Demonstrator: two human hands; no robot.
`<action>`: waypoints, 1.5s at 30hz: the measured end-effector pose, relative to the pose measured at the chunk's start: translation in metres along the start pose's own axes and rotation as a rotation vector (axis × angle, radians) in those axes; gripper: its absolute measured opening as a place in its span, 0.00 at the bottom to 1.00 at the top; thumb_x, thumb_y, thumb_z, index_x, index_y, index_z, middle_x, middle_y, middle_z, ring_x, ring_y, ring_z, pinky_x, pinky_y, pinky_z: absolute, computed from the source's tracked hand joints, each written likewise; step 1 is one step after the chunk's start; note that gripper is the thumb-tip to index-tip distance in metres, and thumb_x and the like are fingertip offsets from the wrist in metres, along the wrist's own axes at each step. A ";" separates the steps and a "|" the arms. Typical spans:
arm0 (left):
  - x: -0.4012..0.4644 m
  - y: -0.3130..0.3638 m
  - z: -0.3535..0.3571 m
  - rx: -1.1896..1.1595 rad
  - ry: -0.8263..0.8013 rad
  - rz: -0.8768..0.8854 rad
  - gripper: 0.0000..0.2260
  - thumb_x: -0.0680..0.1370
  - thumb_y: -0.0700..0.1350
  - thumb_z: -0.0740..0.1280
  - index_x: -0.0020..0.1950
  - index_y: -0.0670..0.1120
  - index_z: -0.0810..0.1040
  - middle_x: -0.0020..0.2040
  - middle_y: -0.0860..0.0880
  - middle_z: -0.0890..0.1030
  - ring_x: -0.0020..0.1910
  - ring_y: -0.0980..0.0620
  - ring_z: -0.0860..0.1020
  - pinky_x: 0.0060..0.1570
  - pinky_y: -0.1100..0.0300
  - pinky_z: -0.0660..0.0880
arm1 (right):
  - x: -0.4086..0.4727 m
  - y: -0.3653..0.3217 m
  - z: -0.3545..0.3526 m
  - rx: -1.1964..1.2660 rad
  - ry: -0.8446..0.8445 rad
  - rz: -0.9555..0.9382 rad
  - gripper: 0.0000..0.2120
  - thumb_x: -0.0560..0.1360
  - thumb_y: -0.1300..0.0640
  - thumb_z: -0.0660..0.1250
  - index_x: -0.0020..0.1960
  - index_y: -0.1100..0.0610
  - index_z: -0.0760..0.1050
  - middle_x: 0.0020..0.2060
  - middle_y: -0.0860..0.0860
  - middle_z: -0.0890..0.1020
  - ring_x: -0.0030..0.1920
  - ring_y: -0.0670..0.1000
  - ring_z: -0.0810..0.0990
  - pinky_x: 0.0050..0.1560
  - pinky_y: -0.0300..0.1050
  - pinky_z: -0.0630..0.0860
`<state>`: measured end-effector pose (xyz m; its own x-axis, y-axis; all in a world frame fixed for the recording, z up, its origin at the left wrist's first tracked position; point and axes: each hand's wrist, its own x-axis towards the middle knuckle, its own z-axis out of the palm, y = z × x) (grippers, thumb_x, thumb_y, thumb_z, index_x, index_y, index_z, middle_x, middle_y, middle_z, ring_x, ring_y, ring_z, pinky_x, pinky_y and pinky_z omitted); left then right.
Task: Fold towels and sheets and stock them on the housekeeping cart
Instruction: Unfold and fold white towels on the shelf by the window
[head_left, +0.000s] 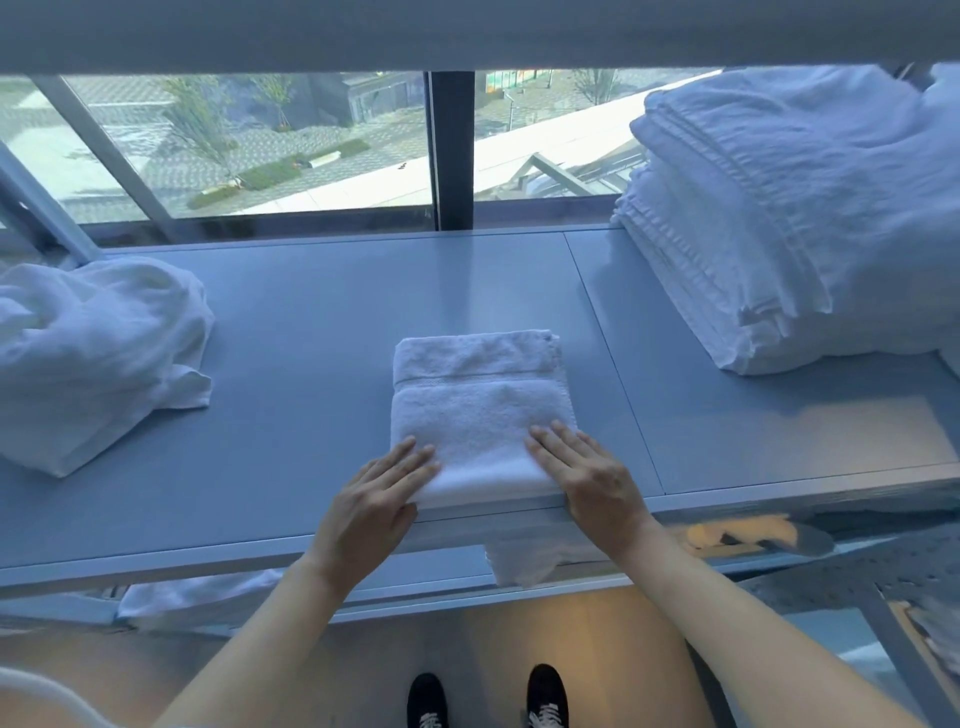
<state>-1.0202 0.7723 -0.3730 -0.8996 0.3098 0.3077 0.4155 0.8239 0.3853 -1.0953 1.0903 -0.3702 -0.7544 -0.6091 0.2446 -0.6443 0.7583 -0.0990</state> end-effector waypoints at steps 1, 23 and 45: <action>-0.001 0.000 0.002 -0.035 0.005 -0.023 0.23 0.79 0.41 0.58 0.72 0.46 0.78 0.76 0.51 0.73 0.79 0.48 0.66 0.70 0.46 0.74 | -0.001 0.000 -0.002 0.011 -0.014 0.007 0.36 0.67 0.73 0.55 0.73 0.59 0.75 0.72 0.54 0.76 0.73 0.59 0.74 0.71 0.58 0.73; 0.166 0.076 0.116 -0.072 -0.054 0.076 0.21 0.82 0.41 0.67 0.76 0.43 0.73 0.78 0.44 0.70 0.80 0.42 0.62 0.76 0.45 0.66 | 0.022 0.137 -0.007 0.119 -0.237 0.285 0.27 0.85 0.42 0.50 0.83 0.39 0.50 0.83 0.41 0.49 0.83 0.46 0.46 0.80 0.55 0.43; 0.195 0.089 0.115 0.018 -0.126 -0.043 0.27 0.85 0.56 0.59 0.83 0.52 0.59 0.84 0.53 0.57 0.83 0.51 0.50 0.79 0.43 0.58 | 0.035 0.182 -0.022 0.182 -0.120 0.297 0.27 0.81 0.51 0.63 0.80 0.49 0.64 0.82 0.47 0.60 0.81 0.51 0.57 0.79 0.60 0.51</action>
<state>-1.1741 0.9601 -0.3785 -0.9268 0.3303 0.1787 0.3747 0.8457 0.3800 -1.2367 1.2123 -0.3583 -0.9145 -0.3992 0.0658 -0.3982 0.8590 -0.3217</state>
